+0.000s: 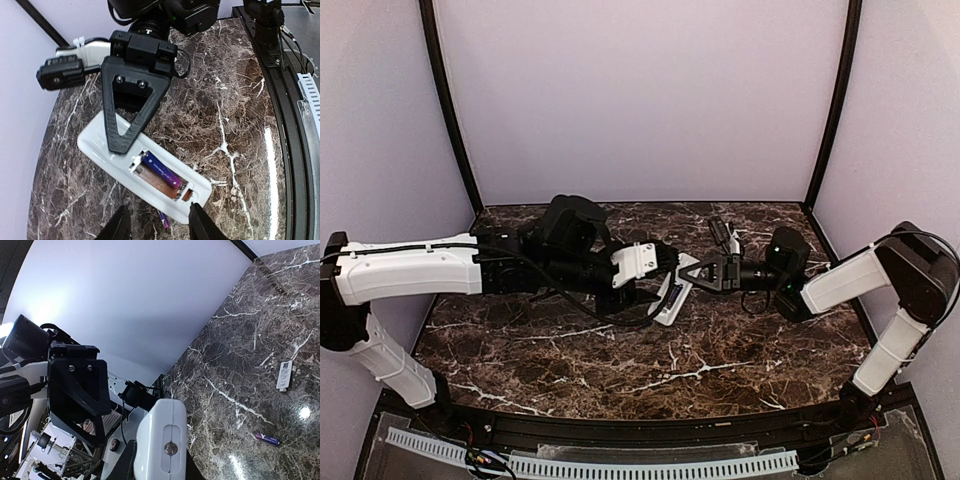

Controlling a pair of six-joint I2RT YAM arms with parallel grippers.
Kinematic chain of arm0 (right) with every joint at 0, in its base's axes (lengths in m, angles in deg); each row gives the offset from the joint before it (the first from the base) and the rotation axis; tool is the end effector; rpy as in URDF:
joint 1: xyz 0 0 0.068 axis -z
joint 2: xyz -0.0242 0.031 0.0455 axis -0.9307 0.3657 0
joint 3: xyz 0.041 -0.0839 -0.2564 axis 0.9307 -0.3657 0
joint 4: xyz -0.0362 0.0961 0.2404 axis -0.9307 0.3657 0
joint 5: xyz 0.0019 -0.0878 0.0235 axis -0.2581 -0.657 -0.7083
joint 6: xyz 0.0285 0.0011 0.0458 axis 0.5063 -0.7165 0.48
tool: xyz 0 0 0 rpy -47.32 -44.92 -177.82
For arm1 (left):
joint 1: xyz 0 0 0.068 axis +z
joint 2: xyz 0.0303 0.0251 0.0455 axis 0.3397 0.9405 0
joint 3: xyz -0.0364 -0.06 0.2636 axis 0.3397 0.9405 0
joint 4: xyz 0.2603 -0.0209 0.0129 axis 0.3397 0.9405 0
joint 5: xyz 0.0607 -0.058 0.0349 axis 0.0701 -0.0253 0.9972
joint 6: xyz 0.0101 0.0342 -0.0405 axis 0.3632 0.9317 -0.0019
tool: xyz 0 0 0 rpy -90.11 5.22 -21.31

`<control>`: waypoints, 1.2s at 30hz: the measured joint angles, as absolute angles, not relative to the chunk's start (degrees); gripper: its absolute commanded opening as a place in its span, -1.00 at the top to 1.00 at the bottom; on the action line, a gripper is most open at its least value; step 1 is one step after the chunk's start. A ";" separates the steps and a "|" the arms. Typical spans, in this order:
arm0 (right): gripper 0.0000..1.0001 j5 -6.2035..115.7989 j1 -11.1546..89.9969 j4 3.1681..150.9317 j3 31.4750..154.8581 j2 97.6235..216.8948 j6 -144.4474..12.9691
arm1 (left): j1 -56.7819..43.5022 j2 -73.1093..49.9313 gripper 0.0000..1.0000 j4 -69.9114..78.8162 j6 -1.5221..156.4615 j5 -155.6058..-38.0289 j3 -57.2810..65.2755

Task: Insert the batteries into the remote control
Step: Load the battery into the battery compartment.

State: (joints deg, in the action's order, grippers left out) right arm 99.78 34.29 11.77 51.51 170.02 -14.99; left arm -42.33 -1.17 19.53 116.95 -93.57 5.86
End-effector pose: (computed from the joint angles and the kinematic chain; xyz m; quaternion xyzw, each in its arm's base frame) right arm 0.2385 0.1967 0.2033 -0.1971 0.6600 0.6827 0.2437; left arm 0.1600 -0.3102 0.3168 0.6233 0.5908 -0.1865 0.4771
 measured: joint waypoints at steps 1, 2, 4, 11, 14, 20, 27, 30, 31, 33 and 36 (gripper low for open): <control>1.00 100.15 33.98 12.40 51.53 170.04 -15.08 | -42.31 -1.79 0.21 19.57 118.57 -94.08 6.10; 1.00 100.39 33.65 13.06 51.57 170.04 -15.12 | -42.27 -2.49 0.24 19.77 120.32 -94.75 6.37; 1.00 101.09 33.15 13.87 51.68 170.13 -15.17 | -42.27 -3.27 0.31 20.25 122.94 -95.80 6.63; 1.00 102.71 31.58 14.87 53.76 171.90 -15.12 | -42.29 -3.43 0.43 22.06 129.30 -99.12 6.61; 1.00 103.03 30.86 14.87 54.50 173.10 -14.99 | -42.29 -3.05 0.46 23.20 130.79 -100.00 6.39; 1.00 103.86 29.52 15.73 55.62 174.48 -14.93 | -42.29 -1.94 0.48 24.47 132.88 -100.44 5.95; 1.00 104.24 28.63 17.76 56.89 174.74 -15.19 | -42.29 -0.43 0.51 26.78 134.76 -100.65 4.12; 1.00 104.19 28.28 18.54 57.34 174.96 -15.54 | -42.29 -0.34 0.51 27.11 135.24 -100.65 4.01; 1.00 104.21 28.15 19.05 57.45 174.98 -15.76 | -42.29 -0.28 0.51 27.27 135.35 -100.65 3.92; 1.00 104.21 27.88 20.10 57.74 174.98 -16.17 | -42.29 -0.02 0.52 27.40 135.48 -100.65 3.77; 1.00 104.21 27.62 20.93 58.20 174.98 -16.70 | -42.29 0.66 0.53 27.72 135.81 -100.59 3.52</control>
State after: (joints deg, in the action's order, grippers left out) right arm 104.21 27.62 20.93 58.20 174.98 -16.70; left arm -42.29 0.66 27.72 135.81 -100.59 3.52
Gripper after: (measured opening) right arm 0.188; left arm 0.240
